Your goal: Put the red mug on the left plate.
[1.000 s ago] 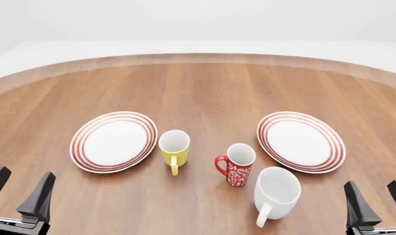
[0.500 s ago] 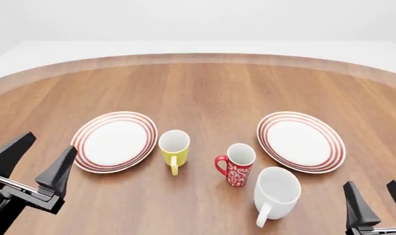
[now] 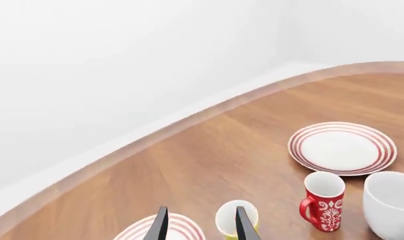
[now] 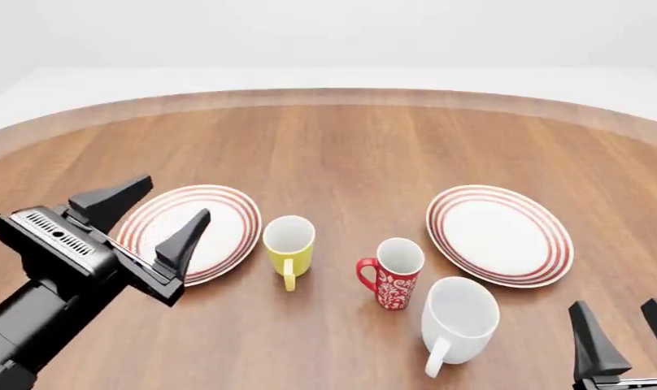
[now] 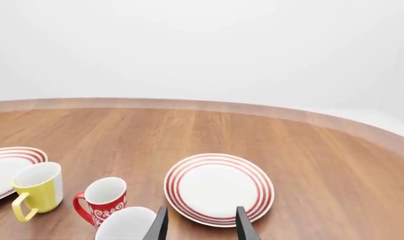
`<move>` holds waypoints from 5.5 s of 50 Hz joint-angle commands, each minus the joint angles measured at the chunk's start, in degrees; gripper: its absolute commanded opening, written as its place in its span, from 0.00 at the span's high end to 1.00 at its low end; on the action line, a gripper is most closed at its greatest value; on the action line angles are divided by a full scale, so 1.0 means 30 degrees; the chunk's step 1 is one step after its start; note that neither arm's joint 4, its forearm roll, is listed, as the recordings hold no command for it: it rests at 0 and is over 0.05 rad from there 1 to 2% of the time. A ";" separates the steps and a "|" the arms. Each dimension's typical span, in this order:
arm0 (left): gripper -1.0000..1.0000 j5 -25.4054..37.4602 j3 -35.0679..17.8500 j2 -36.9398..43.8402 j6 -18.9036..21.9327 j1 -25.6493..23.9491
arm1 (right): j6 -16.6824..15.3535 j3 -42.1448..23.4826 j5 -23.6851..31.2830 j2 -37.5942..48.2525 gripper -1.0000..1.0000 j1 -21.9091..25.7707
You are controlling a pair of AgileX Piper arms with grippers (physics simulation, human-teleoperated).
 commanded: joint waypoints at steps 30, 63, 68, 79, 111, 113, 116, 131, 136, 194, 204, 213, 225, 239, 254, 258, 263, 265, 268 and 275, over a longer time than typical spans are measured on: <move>0.00 -0.0013 -0.3372 0.7757 0.1936 -0.4801 | -0.0012 -0.0006 -0.0027 -0.0008 0.00 0.0014; 0.00 -0.0062 -0.4292 1.1011 0.1326 -0.6775 | -0.0165 -0.0008 -0.0180 -0.0009 0.00 0.0169; 0.00 -0.0094 -0.4465 1.1390 0.1249 -0.6897 | -0.0178 -0.0009 -0.0210 -0.0010 0.00 0.0201; 0.00 -0.0009 -0.4963 1.2314 0.0407 -0.7227 | -0.0160 -0.0010 -0.0204 -0.0011 0.00 0.0236; 0.00 -0.0580 -0.6450 1.6137 0.0856 -0.7647 | -0.0212 -0.0032 -0.0307 -0.0013 0.00 0.0257; 0.00 -0.0662 -0.6543 1.6400 0.0939 -0.7616 | -0.0220 -0.0049 -0.0320 -0.0013 0.00 0.0264; 0.00 -0.0710 -0.6705 1.6627 0.0916 -0.7517 | -0.0232 -0.0057 -0.0344 -0.0014 0.00 0.0284; 0.00 -0.1196 -0.7432 1.7832 0.1337 -0.6790 | -0.0284 -0.0109 -0.0381 -0.0013 0.00 0.0376; 0.00 -0.1278 -0.7183 1.7661 0.1355 -0.6727 | -0.0284 -0.0134 -0.0399 -0.0013 0.00 0.0397; 0.00 -0.0831 -0.9176 2.0518 0.1087 -0.6430 | -0.0429 -0.0141 -0.0660 -0.0014 0.00 0.0496; 0.00 -0.0392 -1.0075 2.1212 0.1001 -0.6381 | -0.0452 -0.0208 -0.0647 -0.0014 0.00 0.0543; 0.00 -0.0396 -1.0075 2.1390 0.0933 -0.6271 | -0.0462 -0.0196 -0.0713 -0.0015 0.00 0.0550; 0.00 -0.0841 -0.8857 2.0774 0.0469 -0.6644 | -0.0529 -0.0213 -0.0814 -0.0015 0.00 0.0552; 1.00 -0.0537 -0.9339 2.0827 0.0297 -0.6622 | -0.0632 -0.0272 -0.0901 -0.0016 0.00 0.0552; 1.00 0.0181 -1.0607 2.0904 -0.0120 -0.6009 | -0.0681 -0.0272 -0.0929 -0.0015 0.00 0.0561; 1.00 0.0336 -1.0804 2.0826 -0.0535 -0.5868 | -0.0727 -0.0287 -0.0951 -0.0015 0.00 0.0574; 1.00 0.0396 -1.0794 2.0524 -0.0860 -0.5770 | -0.0772 -0.0800 -0.0456 -0.0014 0.00 0.0578; 1.00 0.0428 -1.0770 2.0286 -0.1284 -0.5775 | -0.0785 -0.0370 -0.0887 -0.0015 0.00 0.0572; 1.00 0.0449 -1.0723 1.9963 -0.1857 -0.5662 | -0.0811 -0.0536 -0.0739 -0.0013 0.00 0.0582; 1.00 0.0256 -0.9918 1.8685 -0.2888 -0.5699 | -0.0852 -0.0549 -0.0729 -0.0014 0.00 0.0604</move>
